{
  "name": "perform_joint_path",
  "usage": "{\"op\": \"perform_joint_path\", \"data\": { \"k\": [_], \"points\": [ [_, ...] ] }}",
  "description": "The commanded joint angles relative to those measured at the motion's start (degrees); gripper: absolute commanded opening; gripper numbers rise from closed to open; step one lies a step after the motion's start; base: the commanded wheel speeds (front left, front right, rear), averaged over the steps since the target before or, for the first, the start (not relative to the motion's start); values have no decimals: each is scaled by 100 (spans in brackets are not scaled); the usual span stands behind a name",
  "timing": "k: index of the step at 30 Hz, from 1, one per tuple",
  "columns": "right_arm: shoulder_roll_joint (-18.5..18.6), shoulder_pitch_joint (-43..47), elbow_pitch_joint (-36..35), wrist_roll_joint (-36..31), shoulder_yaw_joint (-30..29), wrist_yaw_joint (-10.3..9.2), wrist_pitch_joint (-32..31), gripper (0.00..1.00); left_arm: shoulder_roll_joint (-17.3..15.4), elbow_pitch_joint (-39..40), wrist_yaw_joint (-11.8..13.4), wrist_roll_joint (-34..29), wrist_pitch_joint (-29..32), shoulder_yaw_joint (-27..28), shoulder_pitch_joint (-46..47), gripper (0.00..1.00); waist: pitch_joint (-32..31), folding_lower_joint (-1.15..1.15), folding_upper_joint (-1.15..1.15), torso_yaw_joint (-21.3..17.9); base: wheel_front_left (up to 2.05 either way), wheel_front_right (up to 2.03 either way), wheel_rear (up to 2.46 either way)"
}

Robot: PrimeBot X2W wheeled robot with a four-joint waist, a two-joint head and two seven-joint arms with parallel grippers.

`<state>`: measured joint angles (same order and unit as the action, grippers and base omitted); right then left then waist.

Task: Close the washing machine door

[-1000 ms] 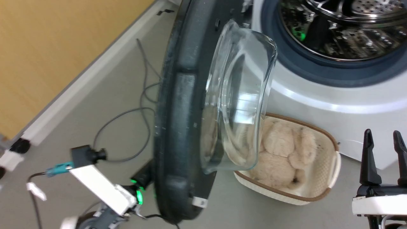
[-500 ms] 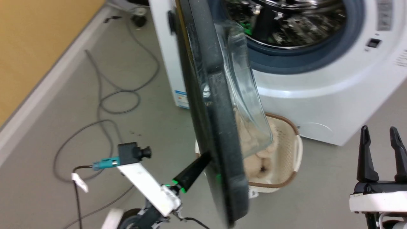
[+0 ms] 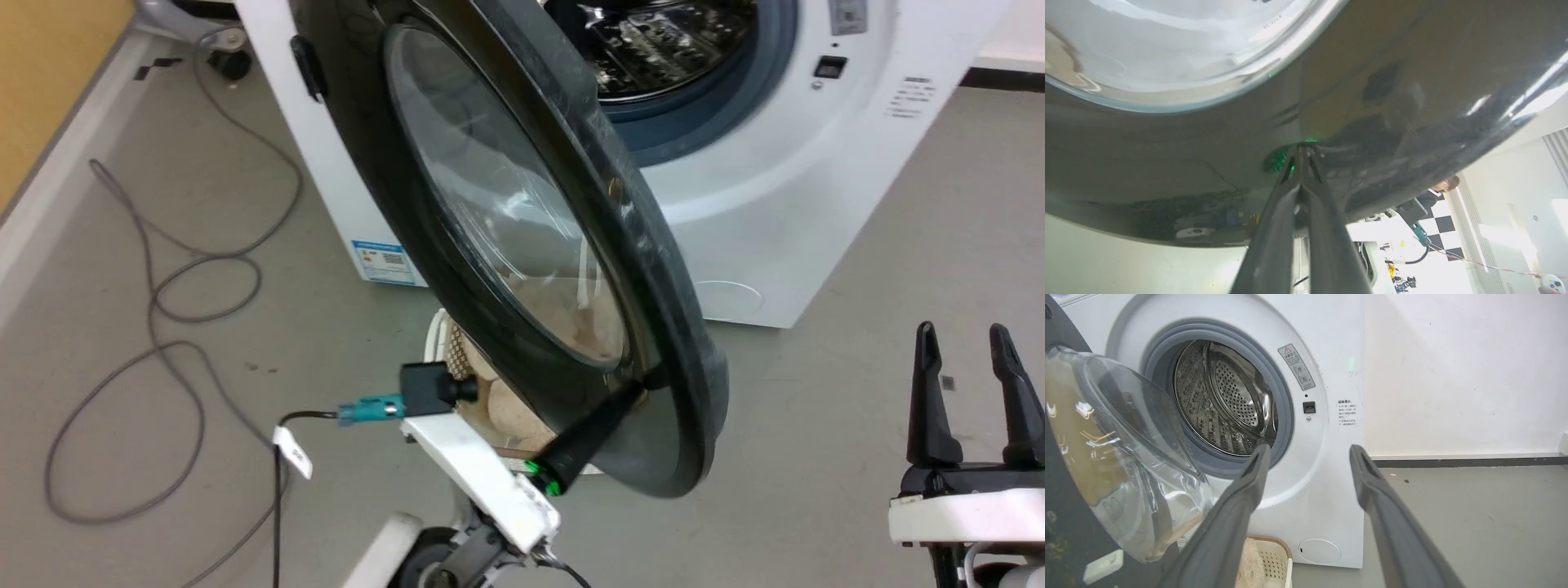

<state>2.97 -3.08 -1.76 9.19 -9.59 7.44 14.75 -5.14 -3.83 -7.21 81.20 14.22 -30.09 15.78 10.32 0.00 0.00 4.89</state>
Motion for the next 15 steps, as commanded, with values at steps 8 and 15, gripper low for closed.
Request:
{"op": "perform_joint_path", "data": {
  "k": [8, 15],
  "points": [
    [-10, -11, 100, 158, -33, 5, 25, 100, -239, 34, -27, 8, -902, -390, 312, 0, -124, 0, 0, -128, 0, 0, 0],
    [-10, 64, 136, 233, -113, 5, 25, 100, -858, 173, -27, -705, -2219, -449, 500, 0, -322, 0, 0, -101, 0, 0, 0]
  ]
}}
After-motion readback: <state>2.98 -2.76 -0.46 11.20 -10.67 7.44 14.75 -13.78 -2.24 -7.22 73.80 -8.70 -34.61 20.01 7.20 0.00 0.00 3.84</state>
